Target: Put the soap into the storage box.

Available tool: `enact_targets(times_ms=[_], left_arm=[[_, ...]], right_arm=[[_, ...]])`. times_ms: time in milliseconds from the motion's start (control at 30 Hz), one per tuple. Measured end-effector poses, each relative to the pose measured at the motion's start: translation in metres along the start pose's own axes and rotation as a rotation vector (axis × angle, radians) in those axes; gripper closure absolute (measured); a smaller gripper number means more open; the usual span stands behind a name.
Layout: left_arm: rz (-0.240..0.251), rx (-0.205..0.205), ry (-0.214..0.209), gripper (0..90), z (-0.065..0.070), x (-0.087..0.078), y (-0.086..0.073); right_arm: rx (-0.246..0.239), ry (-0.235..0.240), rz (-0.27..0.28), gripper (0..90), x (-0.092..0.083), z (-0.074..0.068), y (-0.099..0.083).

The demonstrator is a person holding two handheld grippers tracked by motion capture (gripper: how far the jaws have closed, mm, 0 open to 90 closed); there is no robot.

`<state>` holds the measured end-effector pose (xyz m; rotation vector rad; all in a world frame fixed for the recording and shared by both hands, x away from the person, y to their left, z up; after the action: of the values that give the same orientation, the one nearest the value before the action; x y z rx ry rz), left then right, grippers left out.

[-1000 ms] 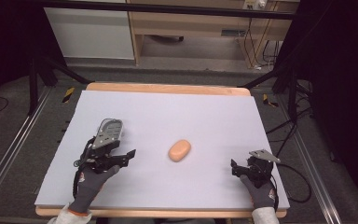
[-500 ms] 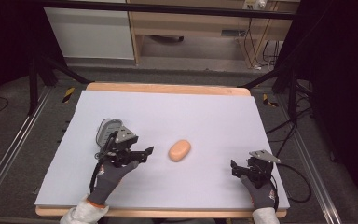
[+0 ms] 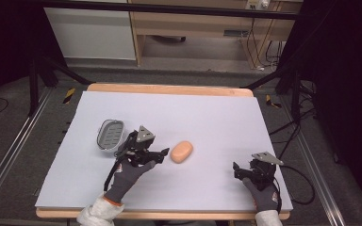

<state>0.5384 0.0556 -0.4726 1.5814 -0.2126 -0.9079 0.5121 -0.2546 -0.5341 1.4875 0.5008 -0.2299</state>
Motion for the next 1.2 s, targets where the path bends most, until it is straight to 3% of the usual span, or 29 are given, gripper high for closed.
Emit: enact_targets(times_ms=[733, 1200], left_arm=[[-0.056, 0.051, -0.044, 27.8, 0.026, 0.039, 0.010], [-0.123, 0.081, -0.051, 27.6, 0.032, 0.062, 0.000]], right_arm=[[0.012, 0.005, -0.005, 6.1, 0.000, 0.000, 0.000], [0.011, 0.012, -0.004, 6.2, 0.000, 0.000, -0.001]])
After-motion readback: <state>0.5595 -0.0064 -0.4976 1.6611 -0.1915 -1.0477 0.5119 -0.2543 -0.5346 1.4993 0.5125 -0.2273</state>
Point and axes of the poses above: each handheld gripper's, and its own axes: x roughly forward along the jaws, y roughly out of its top, z roughly to its right, the point moved 10 cm from there along x, roughly forward along the jaws, and after that the axes turned 11 degrees about z, right-handed, at the moved point
